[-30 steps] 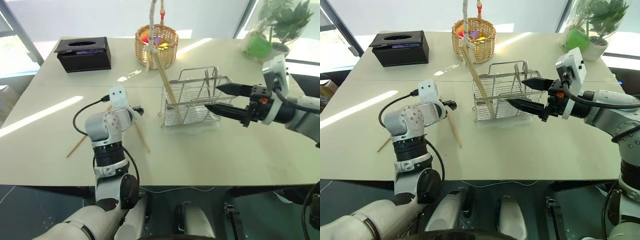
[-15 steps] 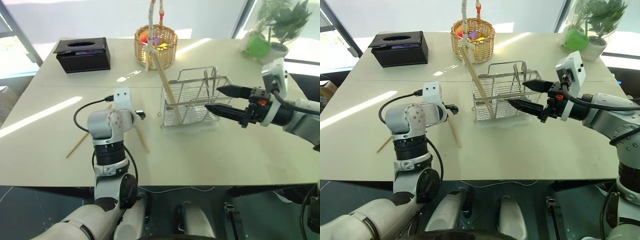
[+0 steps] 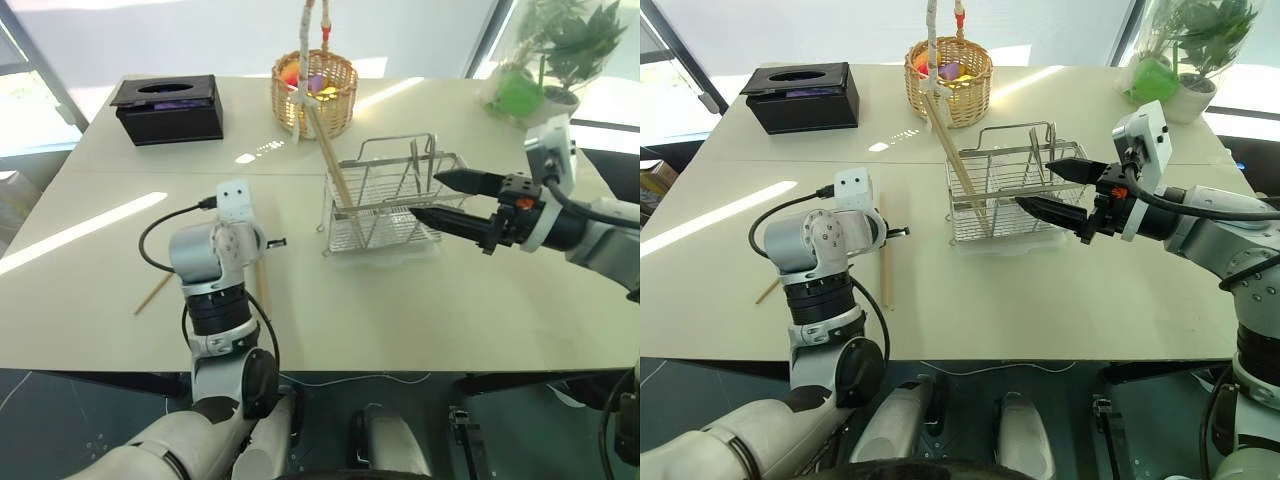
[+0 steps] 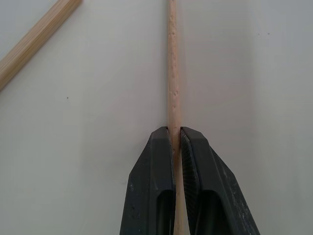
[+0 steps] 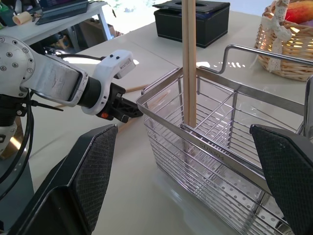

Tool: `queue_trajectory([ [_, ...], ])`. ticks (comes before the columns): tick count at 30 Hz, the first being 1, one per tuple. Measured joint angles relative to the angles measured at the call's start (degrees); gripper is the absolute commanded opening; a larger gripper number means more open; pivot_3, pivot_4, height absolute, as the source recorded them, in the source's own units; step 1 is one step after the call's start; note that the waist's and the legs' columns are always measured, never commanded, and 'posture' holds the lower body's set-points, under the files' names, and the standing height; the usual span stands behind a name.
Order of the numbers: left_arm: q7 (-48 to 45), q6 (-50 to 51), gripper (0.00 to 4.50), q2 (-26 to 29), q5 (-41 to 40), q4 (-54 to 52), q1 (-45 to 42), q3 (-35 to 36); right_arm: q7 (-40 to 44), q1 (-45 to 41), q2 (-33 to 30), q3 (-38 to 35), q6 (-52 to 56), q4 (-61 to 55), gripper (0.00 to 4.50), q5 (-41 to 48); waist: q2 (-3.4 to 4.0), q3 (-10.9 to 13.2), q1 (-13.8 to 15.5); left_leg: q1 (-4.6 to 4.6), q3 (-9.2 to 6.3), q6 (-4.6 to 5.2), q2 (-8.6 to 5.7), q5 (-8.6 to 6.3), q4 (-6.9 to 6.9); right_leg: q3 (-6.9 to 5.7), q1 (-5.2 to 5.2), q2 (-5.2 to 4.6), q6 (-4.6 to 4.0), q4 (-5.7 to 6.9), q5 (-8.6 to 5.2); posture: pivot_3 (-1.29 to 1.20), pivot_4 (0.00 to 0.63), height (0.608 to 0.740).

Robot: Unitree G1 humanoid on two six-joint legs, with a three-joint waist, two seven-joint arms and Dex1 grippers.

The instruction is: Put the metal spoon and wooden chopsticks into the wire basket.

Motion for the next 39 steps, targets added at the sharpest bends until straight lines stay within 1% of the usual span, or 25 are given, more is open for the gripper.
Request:
queue_trajectory([
  [4, -0.2, 0.2, 0.06, 0.0, 0.4, -0.2, 0.0, 0.0, 0.0, 0.0, 0.0, 0.0, 0.0, 0.0, 4.5, 0.0, 0.0, 0.0, 0.0, 0.0, 0.0, 0.0, 0.0, 0.0, 0.0, 0.0, -0.01, 0.0, 0.0, 0.0, 0.0, 0.0, 0.15, 0.74],
  [8, -2.1, -0.4, 0.06, 2.1, 0.1, -0.3, 0.0, -0.3, 0.0, 0.0, 0.0, 0.0, 0.0, 0.0, 4.5, 0.0, -0.03, 0.0, -0.1, -0.03, 0.0, 0.0, 0.0, 0.0, -0.01, 0.0, -0.06, 0.01, 0.0, 0.01, 0.0, 0.0, 0.15, 0.74],
  [11, -5.9, -4.4, 0.06, 8.3, -1.5, -0.3, -1.5, 0.2, -0.2, 0.0, 0.1, -0.2, 0.0, 0.1, 4.5, 0.1, -0.04, 0.0, -0.4, -0.08, 0.02, -0.03, 0.01, 0.01, -0.03, 0.05, -0.21, 0.03, -0.01, 0.06, 0.01, 0.0, 0.15, 0.74],
  [14, -13.4, -10.4, 0.06, 18.6, -4.1, -0.1, -4.1, -1.4, -0.6, 0.4, 0.2, -0.9, 0.0, 0.0, 4.5, 0.2, -0.03, 0.0, -0.3, -0.06, 0.04, -0.1, 0.01, 0.06, -0.11, 0.06, -0.23, 0.03, -0.03, 0.06, 0.0, 0.0, 0.15, 0.74],
  [16, -19.2, -17.5, 0.06, 24.9, -5.6, 2.1, -5.4, -3.0, -1.1, 0.9, 0.2, -1.8, 0.0, 0.0, 4.5, 0.6, -0.02, 0.0, -0.1, -0.07, 0.08, -0.21, 0.0, 0.12, -0.14, 0.07, -0.24, 0.0, -0.03, 0.01, 0.01, 0.0, 0.15, 0.74],
  [17, -21.7, -21.1, 0.06, 26.8, -6.4, 3.4, -6.1, -3.0, -1.3, 0.9, 0.3, -2.2, 0.0, 0.0, 4.5, 0.8, -0.02, 0.0, 0.0, -0.06, 0.08, -0.2, 0.0, 0.12, -0.14, 0.07, -0.23, -0.02, -0.04, -0.03, 0.01, 0.0, 0.15, 0.74],
  [20, -29.5, -34.4, 0.06, 29.8, -8.9, 8.9, -7.8, -3.2, -2.3, 1.4, 0.3, -3.2, 0.1, -0.7, 4.5, 1.7, -0.02, 0.0, 0.0, -0.07, 0.12, -0.05, 0.0, 0.02, -0.14, 0.07, -0.23, -0.08, -0.11, -0.12, 0.07, 0.0, 0.15, 0.74],
  [23, -37.4, -47.6, 0.06, 29.5, -12.5, 12.6, -8.7, -3.1, -3.8, 2.1, 0.4, -5.2, 0.5, -1.1, 4.5, 3.9, -0.03, 0.0, -0.1, -0.1, 0.15, -0.01, 0.0, 0.01, -0.14, 0.07, -0.21, -0.11, -0.11, -0.13, 0.09, 0.0, 0.15, 0.74],
  [25, -41.6, -55.0, 0.06, 27.5, -15.6, 13.5, -8.9, -2.7, -4.6, 2.5, 0.4, -6.5, 0.8, -1.3, 4.5, 5.3, -0.03, 0.0, -0.1, -0.1, 0.15, 0.01, 0.0, 0.02, -0.15, 0.07, -0.22, -0.11, -0.11, -0.12, 0.09, 0.0, 0.15, 0.74],
  [27, -45.8, -60.7, 0.06, 24.6, -20.5, 15.3, -10.4, -1.6, -5.4, 3.3, 0.3, -7.2, 1.0, -2.1, 4.5, 6.2, -0.03, 0.0, -0.2, -0.11, 0.15, 0.12, 0.01, 0.08, -0.15, 0.07, -0.23, -0.11, -0.11, -0.12, 0.09, 0.0, 0.15, 0.74],
  [28, -46.8, -61.9, 0.06, 24.0, -21.7, 15.7, -11.1, -1.5, -5.6, 3.3, 0.3, -7.2, 1.1, -2.3, 4.5, 6.5, -0.03, 0.0, -0.2, -0.12, 0.15, 0.14, 0.01, 0.09, -0.15, 0.07, -0.24, -0.11, -0.11, -0.13, 0.09, 0.0, 0.15, 0.74],
  [30, -50.0, -63.0, 0.06, 21.5, -27.8, 16.9, -13.7, 0.0, -6.8, 4.5, 0.3, -7.7, 1.1, -3.4, 4.5, 7.4, -0.03, 0.0, -0.3, -0.12, 0.15, 0.2, 0.01, 0.1, -0.14, 0.07, -0.23, -0.1, -0.11, -0.12, 0.09, 0.0, 0.15, 0.74],
  [33, -52.6, -63.2, 0.06, 19.4, -33.7, 17.4, -16.0, 0.3, -8.2, 4.9, 0.3, -7.7, 1.1, -4.2, 4.5, 8.2, -0.03, 0.0, -0.4, -0.09, 0.19, 0.29, 0.02, 0.13, -0.13, 0.07, -0.21, -0.1, -0.1, -0.09, 0.09, 0.0, 0.15, 0.74],
  [39, -54.3, -62.9, 0.06, 16.7, -40.3, 18.1, -16.5, -0.5, -9.9, 5.7, 0.6, -7.6, 0.7, -5.5, 4.5, 9.1, -0.03, 0.0, -0.4, -0.08, 0.19, 0.42, 0.02, 0.18, -0.01, 0.06, -0.13, -0.08, -0.08, -0.04, 0.1, 0.0, 0.15, 0.74],
])
